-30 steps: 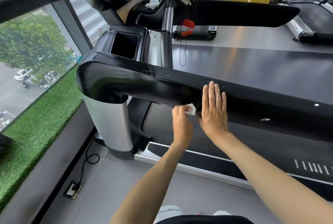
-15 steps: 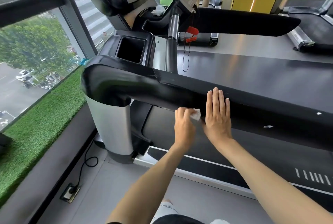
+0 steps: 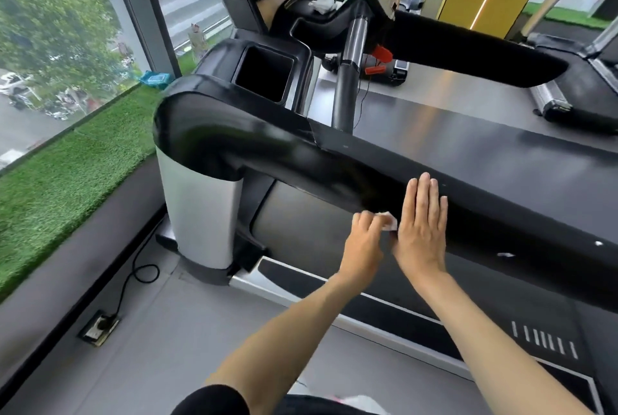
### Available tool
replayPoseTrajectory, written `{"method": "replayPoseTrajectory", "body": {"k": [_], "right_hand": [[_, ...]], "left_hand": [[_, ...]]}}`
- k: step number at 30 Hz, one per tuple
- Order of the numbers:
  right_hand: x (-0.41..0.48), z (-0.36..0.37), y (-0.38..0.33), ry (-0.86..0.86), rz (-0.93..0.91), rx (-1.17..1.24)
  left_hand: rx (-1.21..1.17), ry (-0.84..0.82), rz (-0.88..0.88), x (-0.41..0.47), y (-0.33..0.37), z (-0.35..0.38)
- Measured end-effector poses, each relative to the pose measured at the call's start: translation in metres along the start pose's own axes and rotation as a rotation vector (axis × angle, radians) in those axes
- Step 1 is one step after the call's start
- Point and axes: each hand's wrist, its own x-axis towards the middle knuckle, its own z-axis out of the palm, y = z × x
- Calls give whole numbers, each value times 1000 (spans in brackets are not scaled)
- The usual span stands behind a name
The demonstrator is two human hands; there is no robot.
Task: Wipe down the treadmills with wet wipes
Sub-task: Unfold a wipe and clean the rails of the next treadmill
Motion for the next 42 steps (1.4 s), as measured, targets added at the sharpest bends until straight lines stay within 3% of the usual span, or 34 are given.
{"method": "replayPoseTrajectory", "body": {"k": [2, 6, 8, 12, 17, 19, 23, 26, 28, 35, 42], "right_hand": [[-1, 0, 0, -21, -4, -7], [2, 2, -3, -7, 10, -2], [2, 3, -8, 5, 30, 41], [1, 0, -3, -9, -26, 80], [1, -5, 23, -23, -190, 47], [1, -8, 33, -31, -254, 28], [1, -10, 37, -19, -279, 36], [-1, -11, 31, -27, -241, 60], [-2, -11, 28, -30, -221, 68], [-2, -13, 19, -70, -161, 88], [-3, -9, 15, -51, -142, 138]], "left_hand": [[25, 68, -65, -5, -18, -6], [-150, 478, -479, 24, -38, -52], [-200, 581, -578, 43, -40, -66], [-220, 497, -496, 45, -1, -38], [-192, 28, -369, -7, 12, 20], [-214, 97, -472, -14, 5, 16], [-358, 439, -763, 5, -32, -30], [-326, 702, -805, 36, -67, -81], [-330, 767, -756, 59, -73, -110], [-376, 620, -671, 96, -53, -123], [-146, 455, -539, 59, 4, -59]]}}
